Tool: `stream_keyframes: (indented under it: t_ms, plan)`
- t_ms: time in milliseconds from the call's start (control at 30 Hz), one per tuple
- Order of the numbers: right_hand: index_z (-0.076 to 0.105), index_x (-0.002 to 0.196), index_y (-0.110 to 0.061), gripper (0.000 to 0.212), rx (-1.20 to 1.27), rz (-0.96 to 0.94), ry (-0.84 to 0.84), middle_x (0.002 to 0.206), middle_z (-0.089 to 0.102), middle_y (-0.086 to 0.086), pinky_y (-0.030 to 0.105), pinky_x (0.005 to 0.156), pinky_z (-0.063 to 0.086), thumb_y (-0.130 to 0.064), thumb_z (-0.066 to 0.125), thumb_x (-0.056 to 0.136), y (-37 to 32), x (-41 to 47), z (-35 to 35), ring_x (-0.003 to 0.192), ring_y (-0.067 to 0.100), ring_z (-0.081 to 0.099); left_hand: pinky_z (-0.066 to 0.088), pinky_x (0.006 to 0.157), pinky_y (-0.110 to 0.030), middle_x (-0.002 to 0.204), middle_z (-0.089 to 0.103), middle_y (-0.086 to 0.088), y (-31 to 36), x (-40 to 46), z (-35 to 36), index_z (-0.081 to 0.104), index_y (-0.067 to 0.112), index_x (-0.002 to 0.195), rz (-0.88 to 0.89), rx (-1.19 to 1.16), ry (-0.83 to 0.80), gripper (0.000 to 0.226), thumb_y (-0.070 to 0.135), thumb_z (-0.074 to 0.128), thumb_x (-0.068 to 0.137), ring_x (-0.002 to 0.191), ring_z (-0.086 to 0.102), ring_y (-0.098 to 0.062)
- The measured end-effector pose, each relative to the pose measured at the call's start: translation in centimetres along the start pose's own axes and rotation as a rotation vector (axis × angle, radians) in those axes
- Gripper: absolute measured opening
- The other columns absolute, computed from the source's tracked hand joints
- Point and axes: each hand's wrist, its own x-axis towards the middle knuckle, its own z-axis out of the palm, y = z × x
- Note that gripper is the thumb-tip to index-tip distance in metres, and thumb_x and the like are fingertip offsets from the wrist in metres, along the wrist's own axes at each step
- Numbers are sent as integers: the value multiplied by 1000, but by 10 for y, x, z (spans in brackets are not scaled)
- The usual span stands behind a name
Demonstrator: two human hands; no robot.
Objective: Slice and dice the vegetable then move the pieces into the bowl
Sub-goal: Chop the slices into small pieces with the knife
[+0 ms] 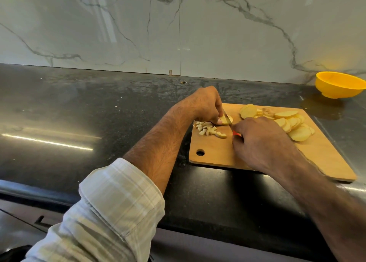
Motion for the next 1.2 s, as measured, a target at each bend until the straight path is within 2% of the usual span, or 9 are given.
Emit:
stream_keyframes:
  t_ms: [133,267,433,533,633,733,933,1033,1200]
  plan:
    - [70,117,-26,23,33,-21,-3,102,64,-5,33,76,57,-35,62,97,-1,5,-1,90,15,58,59,90,-31,102,73,6,0,0,0,80,13,107,4,-16,-3,21,15,86,86,99,68,-10]
    - [68,98,-25,8,71,-18,3,87,59,-6,30,63,47,-30,66,93,-2,15,0,79,13,54,59,89,-30,106,74,1,0,0,0,80,13,105,7,-14,-1,18,12,85,87,99,69,-12]
    - [58,84,-25,13,79,-9,-6,79,58,-5,29,60,43,-28,67,93,-6,21,0,74,12,55,60,93,-33,109,74,1,-1,-1,1,80,14,104,2,-18,4,17,11,84,87,103,68,-13]
    - [70,103,-25,14,59,-19,39,90,63,-5,30,66,46,-33,60,97,-4,15,4,82,14,56,60,94,-34,109,74,2,-3,-2,0,80,15,102,-2,-34,17,17,13,86,86,104,68,-12]
    - [71,117,-27,25,37,-16,118,98,66,-5,32,73,51,-36,55,101,-2,7,2,85,15,56,60,92,-34,103,74,3,-3,-2,-1,79,17,100,-26,-29,14,17,16,87,85,99,68,-11]
    - [70,125,-27,29,24,3,80,108,68,-3,34,82,54,-37,56,101,-3,6,-2,91,17,57,61,91,-34,100,74,4,-2,-1,-2,79,18,99,-26,-27,6,17,17,88,84,97,70,-11]
    - [68,128,-28,32,34,8,54,112,67,-2,35,79,59,-40,55,101,-8,5,-1,94,17,60,60,94,-35,102,74,4,-3,-4,-3,79,16,101,-20,-34,-1,17,14,86,85,98,70,-11]
    - [67,131,-28,33,36,-8,50,115,66,-2,33,79,56,-38,55,102,-10,5,1,95,17,57,61,96,-38,104,76,3,-3,-4,-4,79,17,99,-23,-39,-8,16,14,86,85,98,71,-12]
    - [67,123,-26,27,-15,-4,30,99,59,-1,32,70,46,-36,58,100,-15,5,2,89,19,53,61,96,-40,101,76,1,-3,-2,-3,80,17,98,-29,-35,-9,15,13,86,85,100,72,-14]
